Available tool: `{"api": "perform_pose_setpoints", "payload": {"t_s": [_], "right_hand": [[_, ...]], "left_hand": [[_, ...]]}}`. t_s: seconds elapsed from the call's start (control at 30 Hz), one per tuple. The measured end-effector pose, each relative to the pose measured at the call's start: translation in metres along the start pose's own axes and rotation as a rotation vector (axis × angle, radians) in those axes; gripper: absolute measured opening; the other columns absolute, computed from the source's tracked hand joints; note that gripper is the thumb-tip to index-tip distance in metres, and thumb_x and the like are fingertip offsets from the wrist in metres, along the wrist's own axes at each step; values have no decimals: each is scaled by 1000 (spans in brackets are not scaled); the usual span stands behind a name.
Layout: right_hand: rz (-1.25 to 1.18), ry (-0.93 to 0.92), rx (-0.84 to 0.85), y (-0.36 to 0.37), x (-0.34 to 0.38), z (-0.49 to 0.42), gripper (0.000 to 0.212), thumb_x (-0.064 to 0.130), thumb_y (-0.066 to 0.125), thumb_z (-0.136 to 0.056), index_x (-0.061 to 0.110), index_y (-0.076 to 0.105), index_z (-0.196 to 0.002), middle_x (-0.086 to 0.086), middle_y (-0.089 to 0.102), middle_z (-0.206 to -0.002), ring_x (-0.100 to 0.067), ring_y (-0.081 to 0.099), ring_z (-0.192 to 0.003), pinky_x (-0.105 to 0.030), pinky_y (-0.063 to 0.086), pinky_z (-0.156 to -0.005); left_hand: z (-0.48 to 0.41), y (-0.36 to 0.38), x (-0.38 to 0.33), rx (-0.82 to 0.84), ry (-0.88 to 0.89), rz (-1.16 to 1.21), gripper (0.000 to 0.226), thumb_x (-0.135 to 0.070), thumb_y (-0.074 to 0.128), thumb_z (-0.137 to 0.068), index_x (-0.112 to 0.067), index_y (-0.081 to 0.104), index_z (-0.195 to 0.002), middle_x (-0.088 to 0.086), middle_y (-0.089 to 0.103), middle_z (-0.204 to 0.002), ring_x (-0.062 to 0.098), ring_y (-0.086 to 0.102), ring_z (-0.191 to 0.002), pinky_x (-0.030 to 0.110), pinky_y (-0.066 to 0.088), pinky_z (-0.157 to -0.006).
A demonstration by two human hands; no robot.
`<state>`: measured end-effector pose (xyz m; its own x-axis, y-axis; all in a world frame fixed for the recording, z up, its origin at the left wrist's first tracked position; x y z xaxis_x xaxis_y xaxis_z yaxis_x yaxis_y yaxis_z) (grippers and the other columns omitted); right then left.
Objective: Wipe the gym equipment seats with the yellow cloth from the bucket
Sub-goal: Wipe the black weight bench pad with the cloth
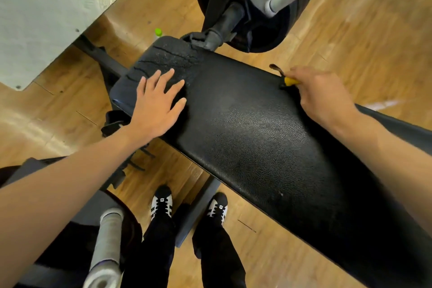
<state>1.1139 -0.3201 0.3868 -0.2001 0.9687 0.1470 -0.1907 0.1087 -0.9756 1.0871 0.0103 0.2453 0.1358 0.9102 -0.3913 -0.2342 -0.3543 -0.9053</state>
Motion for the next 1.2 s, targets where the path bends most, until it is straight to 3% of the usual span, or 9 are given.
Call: {"api": "perform_pose_setpoints", "payload": {"t_s": [0.13, 0.2, 0.3, 0.4, 0.6, 0.77, 0.97, 1.1, 1.2], "right_hand": [[-38, -5, 57, -9, -9, 8, 34, -1, 55, -96, 13, 68, -124, -7, 70, -120, -32, 65, -108, -32, 46, -97], [-17, -7, 62, -25, -24, 39, 33, -2, 59, -94, 10, 68, -123, -9, 71, -115, -32, 66, -104, -24, 40, -89], [31, 30, 58, -52, -50, 67, 33, 0, 61, -93, 11, 67, -123, -11, 70, -112, -32, 66, -102, -28, 40, -88], [71, 53, 111, -39, -49, 52, 32, 18, 62, -95, 9, 64, -126, -17, 67, -113, -38, 64, -103, -39, 46, -87], [-41, -60, 220, 40, 21, -78, 29, 25, 46, -104, 4, 62, -118, -23, 64, -112, -43, 59, -105, -43, 43, -83], [17, -73, 290, 91, 69, -163, 35, 25, 36, -108, 4, 58, -126, -23, 58, -129, -45, 53, -115, -45, 42, -88], [-182, 13, 261, 38, 1, -77, 32, 30, 42, -107, 10, 66, -113, -17, 69, -102, -38, 61, -99, -43, 46, -84], [-86, 41, 205, -32, -48, 18, 36, 54, 38, -100, 31, 61, -117, -8, 76, -103, -25, 70, -89, -33, 52, -77], [-69, 5, 168, -33, -56, 22, 40, 46, 40, -98, 26, 67, -119, -7, 75, -109, -26, 72, -91, -31, 55, -84]], "left_hand": [[-4, 4, -18, 48, -82, 121, 70, -63, 19, -98, -33, 32, -159, -1, 18, -170, 28, 8, -157, 55, 4, -126], [-6, 9, -21, 72, -100, 186, 76, -69, 16, -94, -35, 29, -160, -4, 17, -170, 27, 8, -158, 55, 4, -127], [-7, 17, -25, 68, -115, 218, 80, -72, 15, -90, -37, 24, -161, -7, 16, -171, 27, 7, -158, 56, 2, -126], [-4, 20, -26, 14, -128, 183, 78, -71, 20, -91, -37, 25, -161, -9, 18, -170, 27, 10, -157, 55, 4, -126], [-3, 20, -27, -22, -121, 179, 74, -70, 23, -94, -37, 28, -160, -9, 21, -169, 26, 14, -157, 56, 8, -125], [-5, 20, -26, -24, -123, 156, 71, -69, 26, -95, -39, 27, -160, -10, 22, -169, 25, 16, -156, 57, 15, -124], [-5, 19, -25, -15, -124, 140, 70, -68, 28, -96, -39, 28, -159, -10, 24, -168, 25, 17, -156, 57, 17, -123], [-4, 18, -25, -21, -123, 158, 70, -68, 28, -95, -39, 28, -159, -10, 23, -168, 25, 16, -156, 58, 15, -124], [-4, 19, -25, -37, -121, 165, 70, -68, 29, -96, -38, 30, -159, -10, 23, -168, 26, 17, -156, 58, 15, -123]]}}
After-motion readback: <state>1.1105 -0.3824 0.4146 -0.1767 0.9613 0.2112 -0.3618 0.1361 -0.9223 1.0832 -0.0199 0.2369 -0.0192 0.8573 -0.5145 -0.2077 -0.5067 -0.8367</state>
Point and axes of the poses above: each hand's wrist, its own z-axis away from the middle knuckle, its own y-axis out of the palm, x = y × z, the point moved 5 cm from there along -z, towards the middle knuckle
